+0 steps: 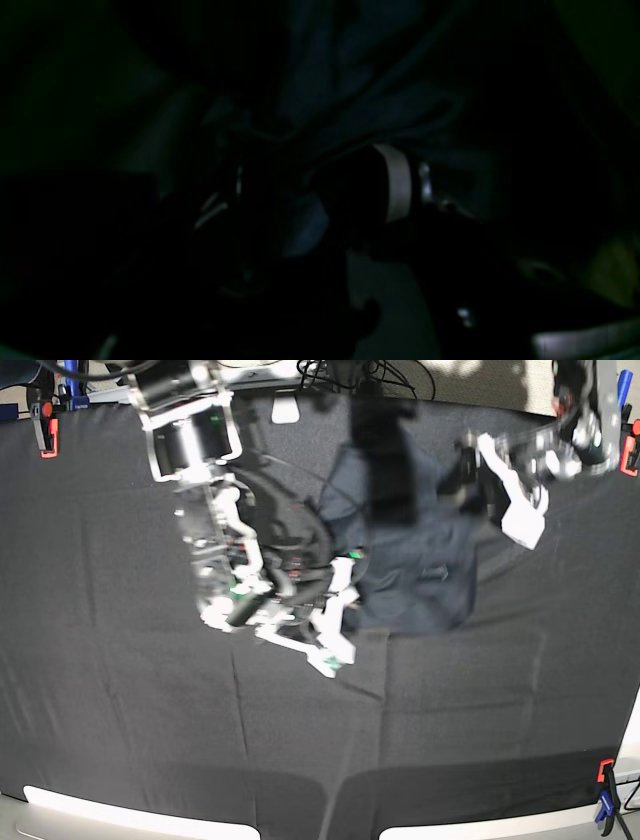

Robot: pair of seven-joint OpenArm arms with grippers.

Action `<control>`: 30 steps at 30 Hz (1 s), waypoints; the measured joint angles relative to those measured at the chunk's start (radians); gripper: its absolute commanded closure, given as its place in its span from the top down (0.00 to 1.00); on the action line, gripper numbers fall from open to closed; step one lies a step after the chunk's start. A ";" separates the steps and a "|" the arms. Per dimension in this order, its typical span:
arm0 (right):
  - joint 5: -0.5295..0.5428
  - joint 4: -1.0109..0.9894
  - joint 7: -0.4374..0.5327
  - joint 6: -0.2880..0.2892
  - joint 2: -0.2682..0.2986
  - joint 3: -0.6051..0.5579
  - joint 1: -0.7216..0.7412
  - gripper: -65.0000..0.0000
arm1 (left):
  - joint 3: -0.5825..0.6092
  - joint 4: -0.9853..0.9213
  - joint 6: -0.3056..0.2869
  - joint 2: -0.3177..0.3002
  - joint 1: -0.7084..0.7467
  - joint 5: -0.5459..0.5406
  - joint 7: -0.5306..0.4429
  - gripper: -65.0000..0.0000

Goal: Layout the t-shirt on the table in an organized manner, then fold the t-shirt properly
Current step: 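Lower the folded layer onto the shirt and release both grippers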

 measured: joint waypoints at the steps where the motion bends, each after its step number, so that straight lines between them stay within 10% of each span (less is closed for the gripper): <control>1: 0.000 0.003 -0.004 0.000 0.015 0.000 0.000 0.39 | 0.000 -0.019 0.011 0.001 -0.019 0.025 -0.024 0.45; 11: 0.040 0.175 -0.057 0.002 0.055 0.005 -0.114 0.38 | 0.000 -0.134 0.071 -0.043 -0.215 0.162 -0.017 0.45; 20: 0.045 0.351 -0.063 -0.008 0.053 0.109 -0.142 0.38 | -0.006 -0.092 0.103 -0.198 -0.233 -0.091 0.064 0.45; 30: 0.042 0.346 -0.002 -0.013 0.048 0.222 -0.128 0.38 | -0.089 0.183 0.106 -0.199 -0.090 -0.164 0.104 0.45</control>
